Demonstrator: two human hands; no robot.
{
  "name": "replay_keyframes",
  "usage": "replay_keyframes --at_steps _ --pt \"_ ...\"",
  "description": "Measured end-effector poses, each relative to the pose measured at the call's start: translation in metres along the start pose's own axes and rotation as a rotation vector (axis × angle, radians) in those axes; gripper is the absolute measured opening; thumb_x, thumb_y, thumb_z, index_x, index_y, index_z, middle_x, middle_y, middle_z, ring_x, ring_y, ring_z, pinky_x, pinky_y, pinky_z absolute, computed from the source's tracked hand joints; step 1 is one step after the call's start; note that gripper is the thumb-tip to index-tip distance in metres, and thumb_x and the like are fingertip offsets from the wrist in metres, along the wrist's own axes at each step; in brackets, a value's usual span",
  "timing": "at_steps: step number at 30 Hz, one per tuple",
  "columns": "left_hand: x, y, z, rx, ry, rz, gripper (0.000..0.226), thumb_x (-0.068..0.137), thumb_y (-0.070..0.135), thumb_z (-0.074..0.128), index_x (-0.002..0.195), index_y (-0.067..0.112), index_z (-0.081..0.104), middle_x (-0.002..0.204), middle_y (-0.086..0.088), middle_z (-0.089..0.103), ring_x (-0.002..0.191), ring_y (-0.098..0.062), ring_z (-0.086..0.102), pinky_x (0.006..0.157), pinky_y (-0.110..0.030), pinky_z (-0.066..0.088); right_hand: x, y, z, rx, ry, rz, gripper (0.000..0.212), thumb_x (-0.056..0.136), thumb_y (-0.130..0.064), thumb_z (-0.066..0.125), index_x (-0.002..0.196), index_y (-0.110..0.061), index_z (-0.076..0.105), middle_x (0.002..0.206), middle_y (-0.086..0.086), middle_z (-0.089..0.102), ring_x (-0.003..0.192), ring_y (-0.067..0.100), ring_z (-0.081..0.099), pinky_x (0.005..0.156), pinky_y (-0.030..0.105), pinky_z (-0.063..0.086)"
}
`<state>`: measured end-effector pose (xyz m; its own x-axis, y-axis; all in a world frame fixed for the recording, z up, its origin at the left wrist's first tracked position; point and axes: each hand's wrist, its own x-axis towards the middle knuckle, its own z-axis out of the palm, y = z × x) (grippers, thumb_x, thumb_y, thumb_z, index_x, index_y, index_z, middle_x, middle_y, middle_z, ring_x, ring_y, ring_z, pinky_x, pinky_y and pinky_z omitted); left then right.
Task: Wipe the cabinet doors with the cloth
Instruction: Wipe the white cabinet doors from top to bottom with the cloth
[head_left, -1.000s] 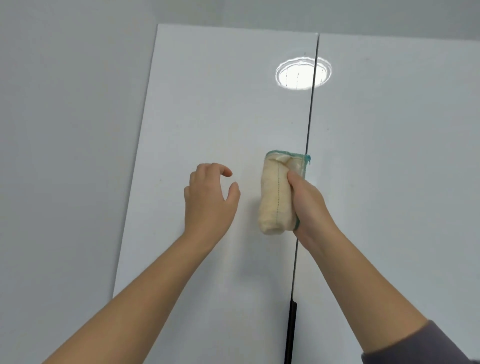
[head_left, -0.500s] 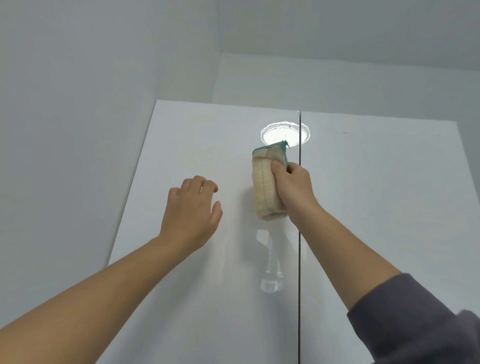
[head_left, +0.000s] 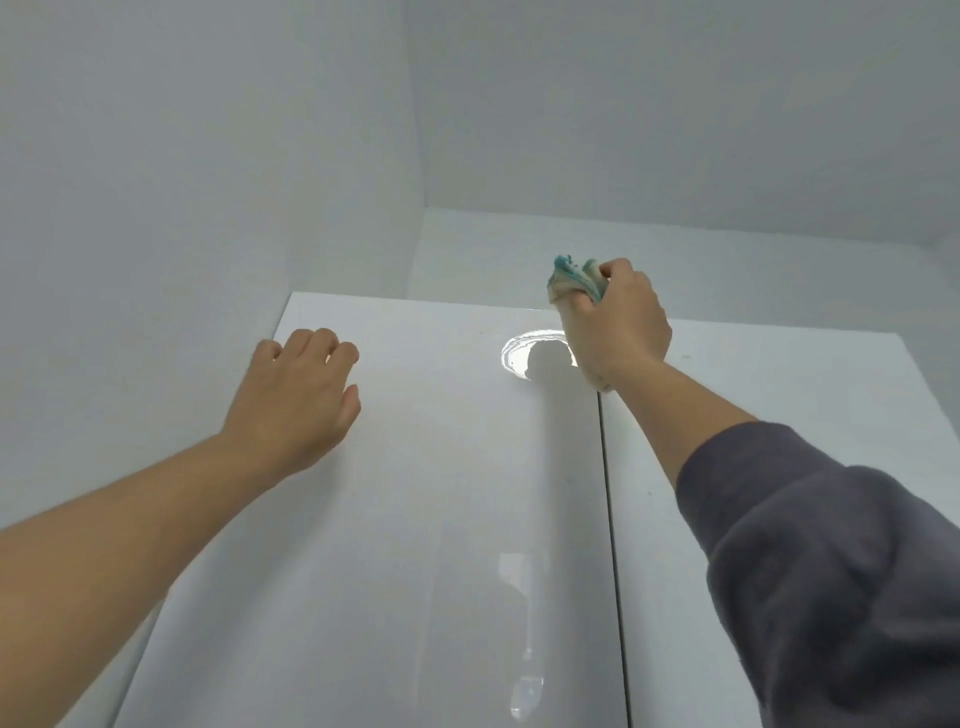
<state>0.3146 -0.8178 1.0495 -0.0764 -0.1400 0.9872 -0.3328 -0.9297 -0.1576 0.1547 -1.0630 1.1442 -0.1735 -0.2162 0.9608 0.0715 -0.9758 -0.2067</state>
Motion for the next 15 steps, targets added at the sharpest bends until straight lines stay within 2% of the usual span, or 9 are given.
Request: replay_keyframes --at_steps 5,7,10,12,15 --pt "0.004 -0.027 0.015 0.058 -0.023 -0.045 0.049 0.082 0.032 0.030 0.102 0.003 0.064 0.096 -0.014 0.061 0.088 -0.035 0.058 0.070 -0.044 0.042 0.015 0.008 0.020 -0.277 0.002 -0.130 0.028 0.093 -0.037 0.055 0.112 -0.018 0.049 0.104 0.005 0.048 0.077 0.027 0.051 0.064 0.034 0.041" --pt "0.007 -0.032 0.021 0.092 0.003 -0.028 0.048 0.082 0.030 0.030 0.099 0.002 0.064 0.094 -0.015 0.061 0.086 -0.036 0.058 0.069 -0.044 0.041 0.018 0.006 0.028 -0.345 0.019 -0.132 0.024 0.092 -0.025 0.059 0.111 -0.018 0.047 0.100 0.006 0.042 0.076 0.027 0.048 0.061 0.035 0.038" --pt "0.014 -0.039 0.026 0.145 0.045 -0.022 0.032 0.080 0.020 0.044 0.096 0.001 0.064 0.092 -0.016 0.061 0.086 -0.036 0.057 0.069 -0.045 0.040 0.010 0.003 0.039 -0.406 -0.032 -0.119 0.025 0.087 -0.004 0.054 0.106 -0.016 0.045 0.103 0.008 0.041 0.076 0.027 0.043 0.062 0.036 0.036" --pt "0.016 -0.042 0.030 0.165 0.054 -0.019 0.024 0.078 0.015 0.055 0.094 0.000 0.064 0.092 -0.018 0.061 0.085 -0.036 0.057 0.070 -0.045 0.039 -0.001 0.002 0.049 -0.461 -0.081 -0.187 0.025 0.088 -0.005 0.054 0.110 -0.014 0.047 0.109 0.009 0.044 0.079 0.025 0.042 0.064 0.035 0.036" --pt "0.017 -0.050 0.036 0.195 0.015 0.022 0.021 0.073 0.011 0.064 0.091 0.000 0.064 0.092 -0.019 0.061 0.088 -0.037 0.057 0.072 -0.046 0.039 0.000 0.009 0.050 -0.475 -0.116 -0.331 0.025 0.093 -0.021 0.054 0.116 -0.013 0.055 0.113 0.008 0.047 0.083 0.027 0.050 0.067 0.032 0.038"
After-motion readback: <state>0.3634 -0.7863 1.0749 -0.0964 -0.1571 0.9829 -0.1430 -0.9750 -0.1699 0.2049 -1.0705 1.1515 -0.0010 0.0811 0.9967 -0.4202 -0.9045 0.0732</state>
